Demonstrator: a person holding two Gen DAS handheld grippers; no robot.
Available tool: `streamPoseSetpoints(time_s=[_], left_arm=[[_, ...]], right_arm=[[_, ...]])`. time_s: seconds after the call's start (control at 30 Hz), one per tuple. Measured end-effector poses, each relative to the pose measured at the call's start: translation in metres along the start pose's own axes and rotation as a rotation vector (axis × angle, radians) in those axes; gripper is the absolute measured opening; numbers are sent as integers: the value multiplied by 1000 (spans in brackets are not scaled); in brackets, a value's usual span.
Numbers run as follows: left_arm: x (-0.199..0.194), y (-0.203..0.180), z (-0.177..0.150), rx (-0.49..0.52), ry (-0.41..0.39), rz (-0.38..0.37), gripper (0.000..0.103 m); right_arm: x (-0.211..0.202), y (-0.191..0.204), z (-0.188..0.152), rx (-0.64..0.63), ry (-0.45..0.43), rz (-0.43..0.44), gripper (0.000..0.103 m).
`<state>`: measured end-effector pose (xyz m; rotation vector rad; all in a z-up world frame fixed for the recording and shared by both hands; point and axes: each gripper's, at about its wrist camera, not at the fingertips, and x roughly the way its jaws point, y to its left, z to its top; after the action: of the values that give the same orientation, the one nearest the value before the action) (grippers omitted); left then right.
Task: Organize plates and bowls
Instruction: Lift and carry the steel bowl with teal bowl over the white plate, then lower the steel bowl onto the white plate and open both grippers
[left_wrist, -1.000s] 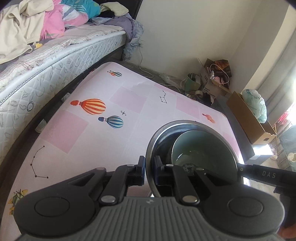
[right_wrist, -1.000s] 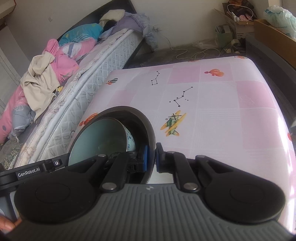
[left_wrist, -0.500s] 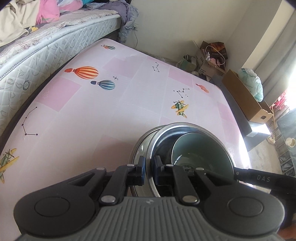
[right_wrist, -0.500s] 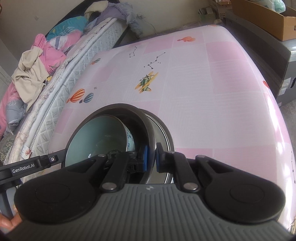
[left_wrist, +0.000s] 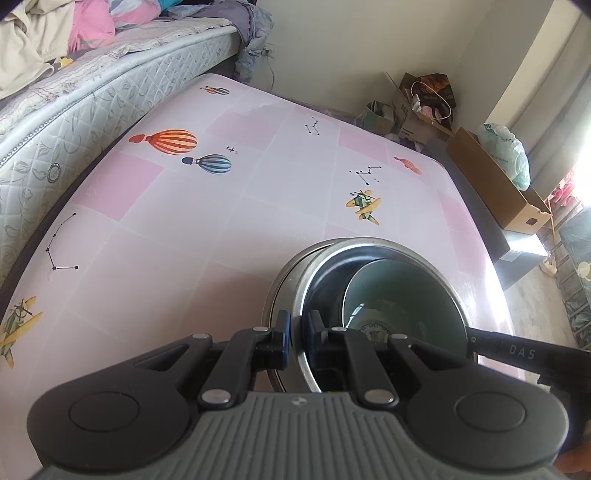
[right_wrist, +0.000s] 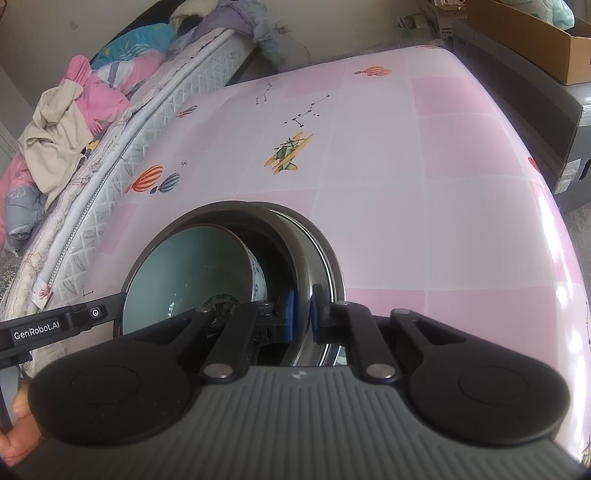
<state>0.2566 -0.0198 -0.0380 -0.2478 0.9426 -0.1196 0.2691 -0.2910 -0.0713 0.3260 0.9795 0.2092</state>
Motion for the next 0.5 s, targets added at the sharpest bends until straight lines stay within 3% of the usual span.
streamPoseSetpoints(time_s=[0.1, 0.27, 0.4, 0.5], left_arm=[[-1, 0, -1, 4, 1, -9, 11], [-7, -6, -1, 42, -24, -10, 21], [-23, -11, -5, 86, -79, 5, 49], [-37, -13, -8, 103, -108, 20, 56]], right_arm=[[0, 0, -1, -2, -1, 3, 11], [1, 3, 0, -2, -2, 6, 15], [-5, 3, -3, -2, -27, 9, 20], [-16, 2, -7, 2, -50, -14, 29]])
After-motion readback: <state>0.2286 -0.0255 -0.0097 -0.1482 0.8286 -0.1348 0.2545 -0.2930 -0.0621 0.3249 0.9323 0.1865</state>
